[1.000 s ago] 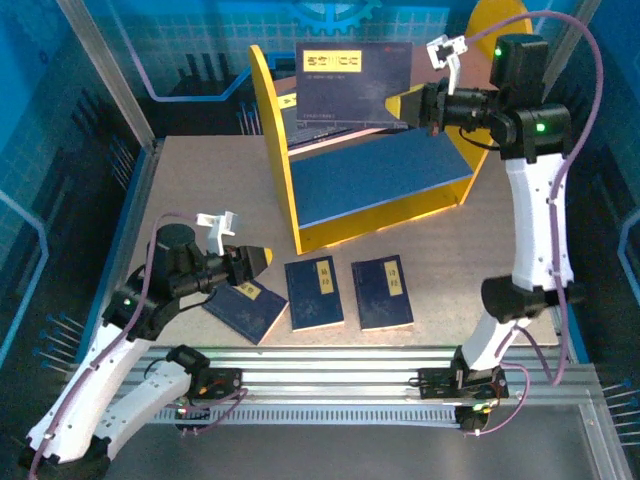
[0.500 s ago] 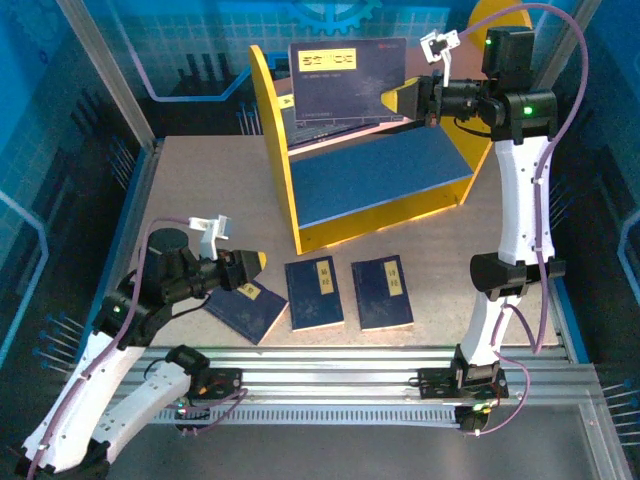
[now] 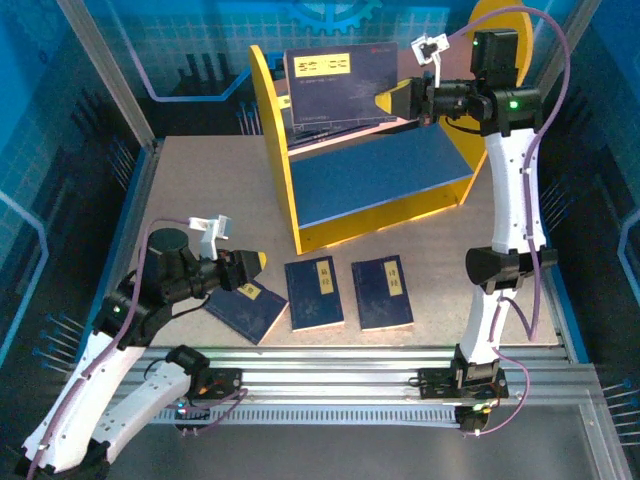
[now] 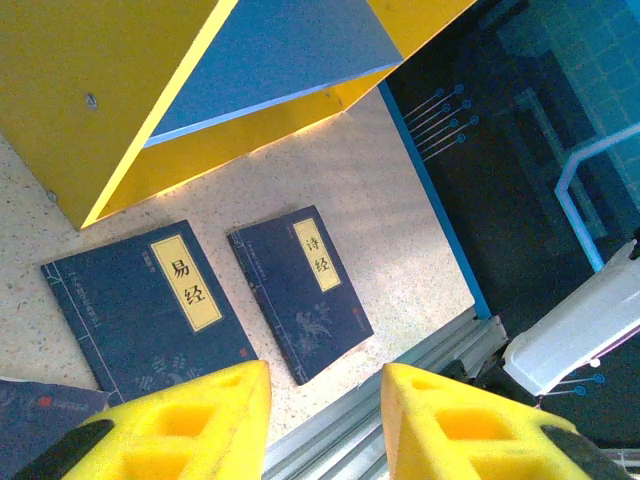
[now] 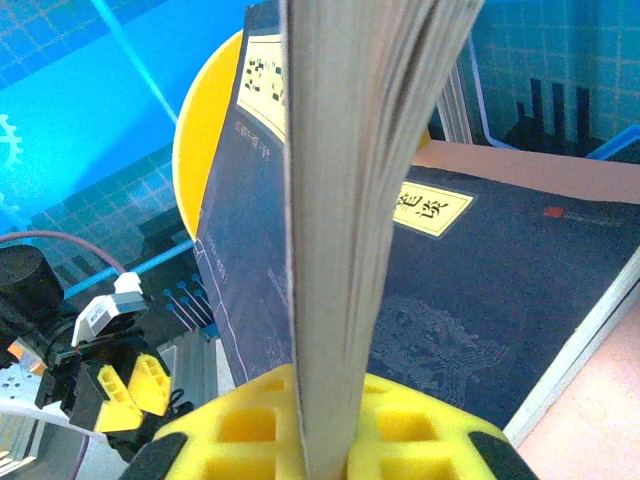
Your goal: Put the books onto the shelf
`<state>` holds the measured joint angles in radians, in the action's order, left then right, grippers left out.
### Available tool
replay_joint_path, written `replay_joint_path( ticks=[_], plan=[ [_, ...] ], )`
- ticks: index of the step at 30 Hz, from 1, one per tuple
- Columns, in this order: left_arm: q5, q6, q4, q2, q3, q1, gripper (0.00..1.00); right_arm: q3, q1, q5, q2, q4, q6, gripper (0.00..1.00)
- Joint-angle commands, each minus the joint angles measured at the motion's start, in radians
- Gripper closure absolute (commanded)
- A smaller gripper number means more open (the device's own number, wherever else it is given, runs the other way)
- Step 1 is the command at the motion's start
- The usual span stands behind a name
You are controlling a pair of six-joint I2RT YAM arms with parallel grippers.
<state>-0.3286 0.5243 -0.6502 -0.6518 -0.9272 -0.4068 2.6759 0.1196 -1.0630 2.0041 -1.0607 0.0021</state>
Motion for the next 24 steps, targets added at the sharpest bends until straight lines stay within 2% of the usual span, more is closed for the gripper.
replay_joint_path(
  ticks=[1, 14, 24],
  plan=[
    [0.011, -0.004, 0.003, 0.001, -0.021, 0.001, 0.65, 0.013, 0.017, -0.029, 0.021, 0.042, -0.008, 0.92],
    [0.021, -0.010, -0.002, 0.001, -0.015, 0.000, 0.65, 0.024, 0.031, 0.020, 0.048, 0.062, 0.019, 0.78],
    [0.023, -0.012, -0.005, 0.005, -0.012, 0.001, 0.65, 0.025, 0.029, 0.085, 0.052, 0.085, 0.059, 0.53]
  ],
)
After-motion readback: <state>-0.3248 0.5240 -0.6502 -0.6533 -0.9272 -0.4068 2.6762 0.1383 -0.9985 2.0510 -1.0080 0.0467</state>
